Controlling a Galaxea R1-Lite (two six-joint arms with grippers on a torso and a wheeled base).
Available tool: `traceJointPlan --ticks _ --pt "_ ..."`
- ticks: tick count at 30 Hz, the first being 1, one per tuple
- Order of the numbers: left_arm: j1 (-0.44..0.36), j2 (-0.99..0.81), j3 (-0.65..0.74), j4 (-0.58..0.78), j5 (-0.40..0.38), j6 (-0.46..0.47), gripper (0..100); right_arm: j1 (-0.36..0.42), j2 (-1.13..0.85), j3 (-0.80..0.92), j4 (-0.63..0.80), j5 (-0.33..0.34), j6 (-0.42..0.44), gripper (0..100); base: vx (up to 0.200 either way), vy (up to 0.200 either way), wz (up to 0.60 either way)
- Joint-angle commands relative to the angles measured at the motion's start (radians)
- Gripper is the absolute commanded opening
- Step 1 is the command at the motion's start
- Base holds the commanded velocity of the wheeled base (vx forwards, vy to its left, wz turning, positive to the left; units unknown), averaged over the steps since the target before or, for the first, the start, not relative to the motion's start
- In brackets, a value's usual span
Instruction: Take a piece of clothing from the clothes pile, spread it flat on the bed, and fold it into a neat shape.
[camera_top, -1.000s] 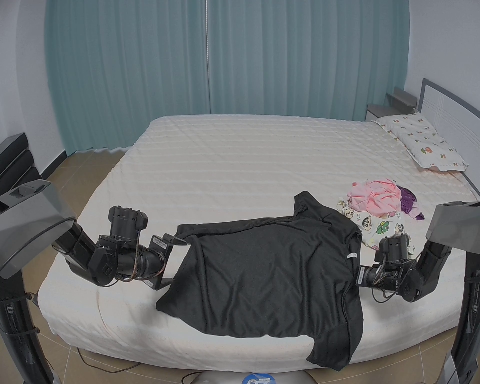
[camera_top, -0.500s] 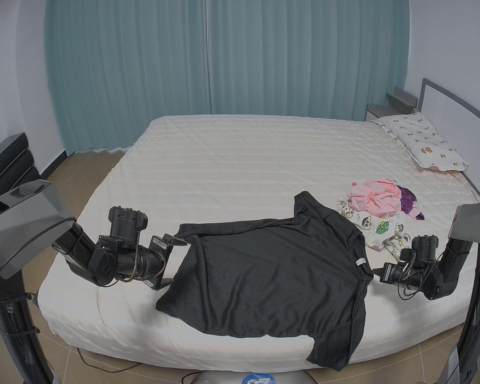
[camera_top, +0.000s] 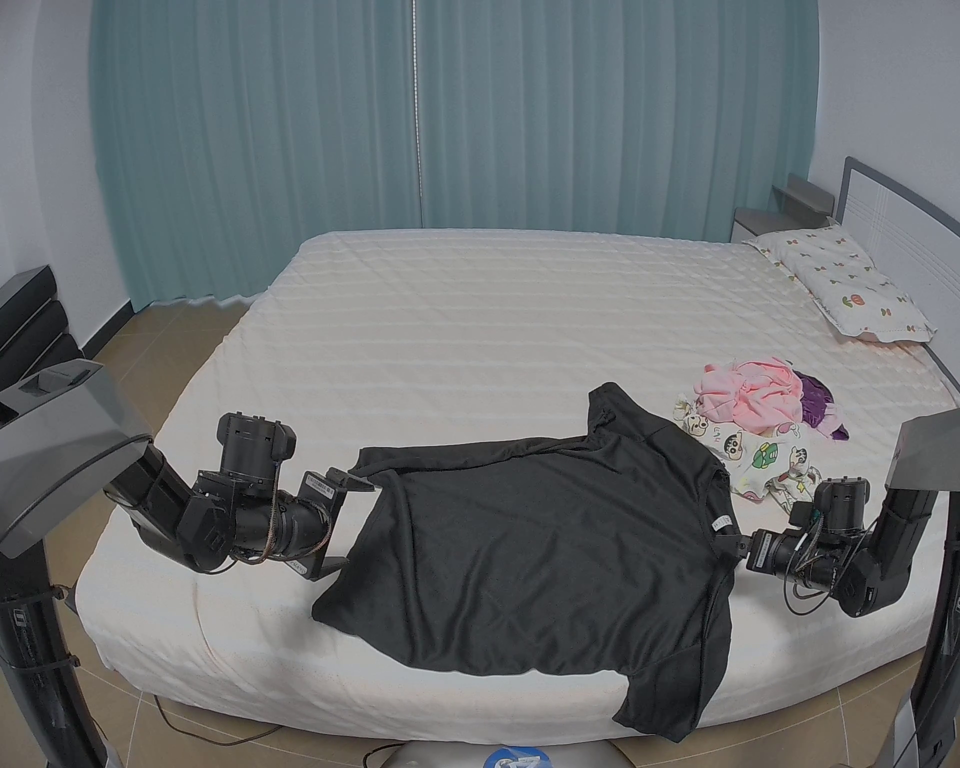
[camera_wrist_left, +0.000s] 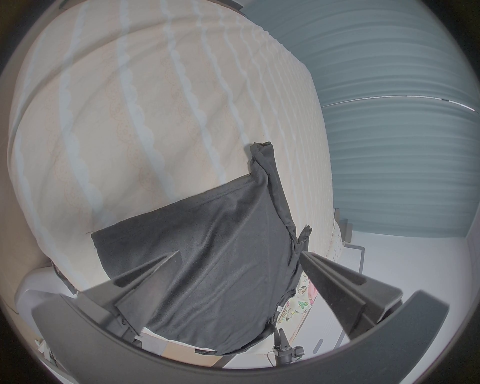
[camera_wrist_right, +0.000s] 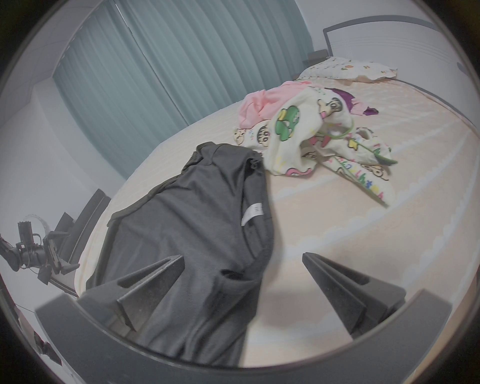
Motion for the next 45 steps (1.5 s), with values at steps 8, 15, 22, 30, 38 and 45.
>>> traceJointPlan --ticks 8,15,22,30,38,45 --pt "0.001 0.001 -0.002 0.000 0.001 0.001 100 0.083 0.007 -0.119 0.167 -0.089 0.009 0 0.000 0.000 0.00" --pt "0.001 0.004 -0.003 0.000 0.001 0.001 100 0.063 -0.029 -0.107 0.232 -0.101 0.008 0 0.000 0.000 0.00" --pt "0.000 0.003 -0.002 0.000 0.001 0.001 100 -0.011 -0.092 -0.049 0.238 -0.089 -0.006 0 0.000 0.000 0.00" --pt "0.001 0.001 0.000 0.001 0.001 0.003 100 -0.158 -0.085 -0.011 0.241 0.009 -0.101 0 0.000 0.000 0.00" --pt "0.000 0.000 0.012 0.003 0.006 0.007 100 -0.268 -0.032 0.000 0.243 0.016 -0.254 0 0.000 0.000 0.00" --pt "-0.006 -0.003 0.029 0.009 0.006 0.027 100 -0.308 0.042 -0.018 0.195 0.011 -0.311 0 0.000 0.000 0.00"
